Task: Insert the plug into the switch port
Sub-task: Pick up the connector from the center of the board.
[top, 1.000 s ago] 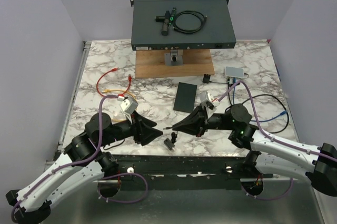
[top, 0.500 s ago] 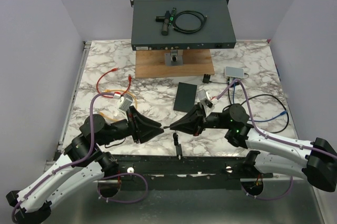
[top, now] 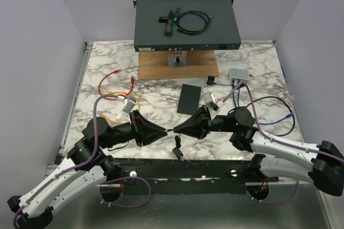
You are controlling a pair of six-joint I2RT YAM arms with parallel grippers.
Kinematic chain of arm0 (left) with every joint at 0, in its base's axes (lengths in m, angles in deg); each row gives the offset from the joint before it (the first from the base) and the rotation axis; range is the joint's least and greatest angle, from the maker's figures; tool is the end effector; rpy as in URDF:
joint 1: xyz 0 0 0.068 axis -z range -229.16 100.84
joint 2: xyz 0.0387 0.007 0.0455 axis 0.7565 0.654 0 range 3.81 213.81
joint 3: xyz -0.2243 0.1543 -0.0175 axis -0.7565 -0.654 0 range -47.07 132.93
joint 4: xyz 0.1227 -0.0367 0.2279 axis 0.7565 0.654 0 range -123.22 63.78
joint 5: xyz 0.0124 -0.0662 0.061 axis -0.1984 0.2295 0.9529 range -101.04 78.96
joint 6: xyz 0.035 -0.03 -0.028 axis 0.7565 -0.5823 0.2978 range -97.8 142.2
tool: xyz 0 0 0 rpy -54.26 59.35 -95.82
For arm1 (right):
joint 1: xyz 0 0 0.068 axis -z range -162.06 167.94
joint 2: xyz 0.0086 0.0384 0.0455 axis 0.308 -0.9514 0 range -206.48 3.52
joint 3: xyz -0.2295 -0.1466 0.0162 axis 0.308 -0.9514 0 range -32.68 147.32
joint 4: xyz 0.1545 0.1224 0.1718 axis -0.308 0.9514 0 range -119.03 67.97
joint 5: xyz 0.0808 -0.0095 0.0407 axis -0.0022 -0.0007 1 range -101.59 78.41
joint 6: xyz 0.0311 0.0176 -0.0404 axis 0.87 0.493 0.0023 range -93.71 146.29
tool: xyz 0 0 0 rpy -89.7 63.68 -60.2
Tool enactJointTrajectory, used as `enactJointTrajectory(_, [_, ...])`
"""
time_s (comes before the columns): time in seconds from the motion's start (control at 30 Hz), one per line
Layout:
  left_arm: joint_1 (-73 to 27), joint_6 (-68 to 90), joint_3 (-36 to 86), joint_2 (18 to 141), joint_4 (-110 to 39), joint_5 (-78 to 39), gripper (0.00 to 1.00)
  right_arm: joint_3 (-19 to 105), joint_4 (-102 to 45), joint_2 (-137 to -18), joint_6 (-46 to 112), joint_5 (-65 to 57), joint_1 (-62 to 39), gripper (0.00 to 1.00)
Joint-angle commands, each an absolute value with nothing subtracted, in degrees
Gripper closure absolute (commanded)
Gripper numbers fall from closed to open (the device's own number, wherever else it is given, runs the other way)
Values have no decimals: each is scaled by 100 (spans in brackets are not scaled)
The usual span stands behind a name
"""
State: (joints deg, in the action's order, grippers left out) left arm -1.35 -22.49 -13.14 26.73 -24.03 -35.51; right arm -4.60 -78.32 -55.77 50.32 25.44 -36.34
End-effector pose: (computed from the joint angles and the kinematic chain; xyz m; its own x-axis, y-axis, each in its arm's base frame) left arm 0.0644 -0.0930 0.3254 -0.6546 -0.2309 -0.7198 0.6921 0.2000 -0.6935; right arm 0.1129 0.1938 0.2967 -0.2345 0.2306 -0.9444 -0.9710 -0.1014 0.2163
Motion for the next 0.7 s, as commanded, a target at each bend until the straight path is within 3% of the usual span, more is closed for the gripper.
enactJointTrajectory(0.0, [-196,-2307,-1349,2607,-2505,-3714,77,-525,-8055,-5581,5034,2654,-3668,99])
enactJointTrajectory(0.13, [-211,-2290,-1354,2620,-2513,-3737,84,-514,-8001,-5564,5012,2681,-3666,99])
enactJointTrajectory(0.23, [-219,-2280,-1359,2648,-2530,-3783,99,-493,-7966,-5563,5005,2711,-3664,99])
enactJointTrajectory(0.43, [-235,-2256,-1363,2741,-2575,-3820,100,-417,-7714,-5531,4889,2781,-3665,98])
enactJointTrajectory(0.57, [-239,-2204,-1340,2880,-2538,-3890,100,-60,-6543,-5334,4303,2784,-3664,67])
enactJointTrajectory(0.67, [-248,-2003,-1267,3009,-2358,-3887,100,277,-5360,-5167,3628,2687,-3664,58])
